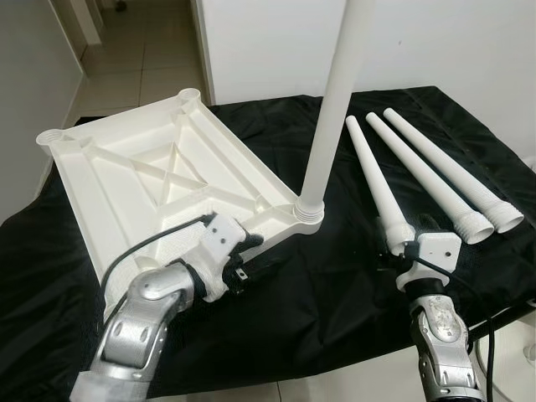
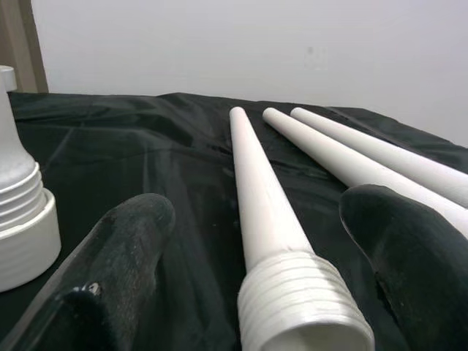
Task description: Building children table
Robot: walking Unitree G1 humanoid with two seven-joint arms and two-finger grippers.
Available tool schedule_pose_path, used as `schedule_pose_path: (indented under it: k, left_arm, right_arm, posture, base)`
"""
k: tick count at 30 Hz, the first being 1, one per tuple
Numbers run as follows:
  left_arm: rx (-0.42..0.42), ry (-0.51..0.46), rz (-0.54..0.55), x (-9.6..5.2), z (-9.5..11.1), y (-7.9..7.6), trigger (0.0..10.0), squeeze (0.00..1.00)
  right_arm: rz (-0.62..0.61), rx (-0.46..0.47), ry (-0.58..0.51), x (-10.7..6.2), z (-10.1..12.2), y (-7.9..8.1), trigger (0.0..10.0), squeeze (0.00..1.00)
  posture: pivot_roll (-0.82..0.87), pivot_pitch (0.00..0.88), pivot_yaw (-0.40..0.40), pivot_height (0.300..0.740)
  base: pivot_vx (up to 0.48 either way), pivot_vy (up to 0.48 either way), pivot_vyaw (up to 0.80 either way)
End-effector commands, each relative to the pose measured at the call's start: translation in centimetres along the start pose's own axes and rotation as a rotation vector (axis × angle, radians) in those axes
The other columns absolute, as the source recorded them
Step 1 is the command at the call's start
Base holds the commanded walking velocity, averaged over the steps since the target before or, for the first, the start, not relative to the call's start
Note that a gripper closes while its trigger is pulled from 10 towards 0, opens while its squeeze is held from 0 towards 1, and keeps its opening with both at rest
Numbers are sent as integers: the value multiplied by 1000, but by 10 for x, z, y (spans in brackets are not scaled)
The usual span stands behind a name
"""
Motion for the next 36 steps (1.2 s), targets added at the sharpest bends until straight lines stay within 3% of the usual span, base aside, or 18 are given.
schedule_pose_path:
  k: [1,6,8,11,14,16,17,23,27,33,36]
  left_arm:
    - [-16,-18,-93,-6,1,-8,10000,0]
    - [-18,40,-119,-19,-6,1,10000,0]
    - [-17,81,-98,-29,-13,14,10000,0]
    - [-17,97,-96,-33,-18,19,10000,0]
    - [44,203,-17,-49,-36,47,10000,0]
    - [44,203,-17,-49,-36,47,10000,0]
    - [93,278,88,-56,-46,69,10000,0]
    - [128,444,307,-67,-70,107,10000,0]
    - [74,457,334,-67,-75,110,10000,0]
    - [106,552,291,-68,-97,106,10000,0]
    - [106,588,237,-66,-111,95,10000,0]
  right_arm:
    - [-3,0,6,-1,-3,1,10000,0]
    - [-19,8,1,-1,-3,1,10000,0]
    - [-23,15,1,-1,-4,3,10000,0]
    - [-21,19,2,-1,-4,4,10000,0]
    - [-13,30,1,0,-4,7,10000,0]
    - [-13,30,1,0,-4,7,10000,0]
    - [-20,34,-8,1,-2,6,10000,0]
    - [-31,41,-16,4,-1,7,10000,0]
    - [-30,41,-16,4,-2,7,10000,0]
    - [-40,33,-17,2,-2,4,10000,0]
    - [-49,28,-17,1,-2,1,10000,0]
  posture:
    - [-86,41,55,740]
    - [-84,33,57,740]
    - [-84,33,57,740]
    - [-82,24,48,740]
    - [-83,16,42,740]
    - [-83,16,42,740]
    - [-81,10,40,740]
    - [-79,7,40,740]
    - [-81,0,44,740]
    - [-90,0,49,740]
    - [-94,0,55,740]
  base:
    - [0,0,0]
    - [0,0,0]
    - [0,0,0]
    - [0,0,0]
    - [0,0,0]
    - [0,0,0]
    - [0,0,0]
    - [0,0,0]
    - [0,0,0]
    - [0,0,0]
    - [0,0,0]
Point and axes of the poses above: a point about 5 cm out from each wrist's last joint towards the gripper, its own x axis pointing out of the wrist towards the gripper, its own z axis along the axis of the wrist's last joint, y = z × x, the point moved 4 cm from there along x, pointing out of the wrist towards the gripper, and after that the axes turned 8 degrees about x, right-handed, at the moved point
